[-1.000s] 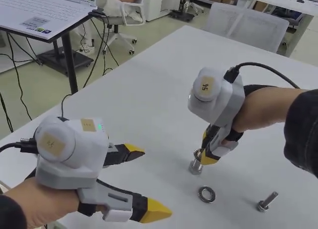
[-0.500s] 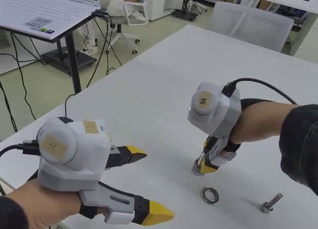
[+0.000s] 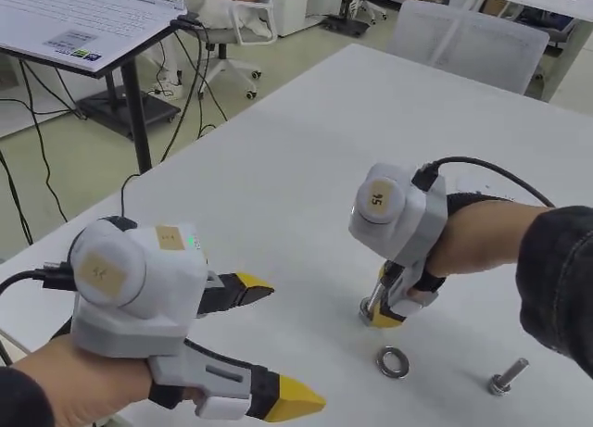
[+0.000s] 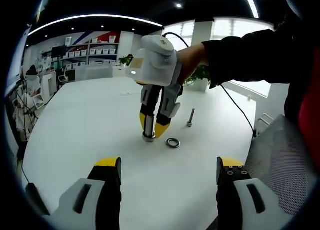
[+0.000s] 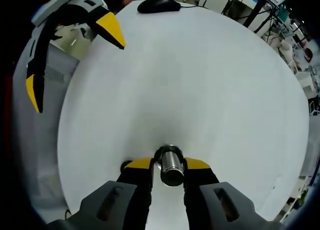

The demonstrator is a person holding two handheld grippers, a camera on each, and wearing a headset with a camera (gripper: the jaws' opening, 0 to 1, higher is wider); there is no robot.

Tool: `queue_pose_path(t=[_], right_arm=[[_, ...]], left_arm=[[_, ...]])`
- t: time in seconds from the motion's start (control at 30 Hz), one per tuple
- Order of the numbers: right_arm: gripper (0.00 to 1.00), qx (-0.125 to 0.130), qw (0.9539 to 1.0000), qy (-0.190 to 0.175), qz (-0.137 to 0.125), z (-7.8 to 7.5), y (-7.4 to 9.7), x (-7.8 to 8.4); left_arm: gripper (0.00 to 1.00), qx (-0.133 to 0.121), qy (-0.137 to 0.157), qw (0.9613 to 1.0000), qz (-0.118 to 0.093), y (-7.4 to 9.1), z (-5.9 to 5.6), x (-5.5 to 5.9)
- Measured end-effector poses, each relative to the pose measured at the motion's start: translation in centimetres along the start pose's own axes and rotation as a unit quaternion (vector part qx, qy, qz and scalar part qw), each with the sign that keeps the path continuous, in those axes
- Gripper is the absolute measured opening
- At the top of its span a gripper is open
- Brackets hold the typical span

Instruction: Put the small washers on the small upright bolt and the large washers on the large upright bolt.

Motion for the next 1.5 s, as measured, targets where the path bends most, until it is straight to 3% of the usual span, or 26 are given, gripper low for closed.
queue_pose_path(t=[0.4,0.83,1.5], right_arm=[[0.29,0.000,1.0000,0.006,0.007,0.2,0.2,0.6],[0.29,0.005,0.9999,-0.013,0.004,-0.1,1.1,2.0],[0.29,0.006,0.9996,-0.024,0.010,1.3,1.8,3.6]], left_arm=[[0.77,0.000,-0.001,1.0000,0.000,0.0,0.0,0.0],[0.77,0.003,-0.007,1.0000,-0.002,-0.2,-0.2,-0.3],[0.77,0.011,-0.016,0.9998,-0.002,-0.3,-0.5,-0.6]])
Point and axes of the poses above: the centre of the closed fingertips' face, and the gripper's own axes: y roughly backward along the fingers, z roughly to its left, x roughly out of its underside, the point moved 6 cm from there along y, roughly backward along the fingers, and after that the axes turned 9 degrees about -y, right-handed, at the moved point
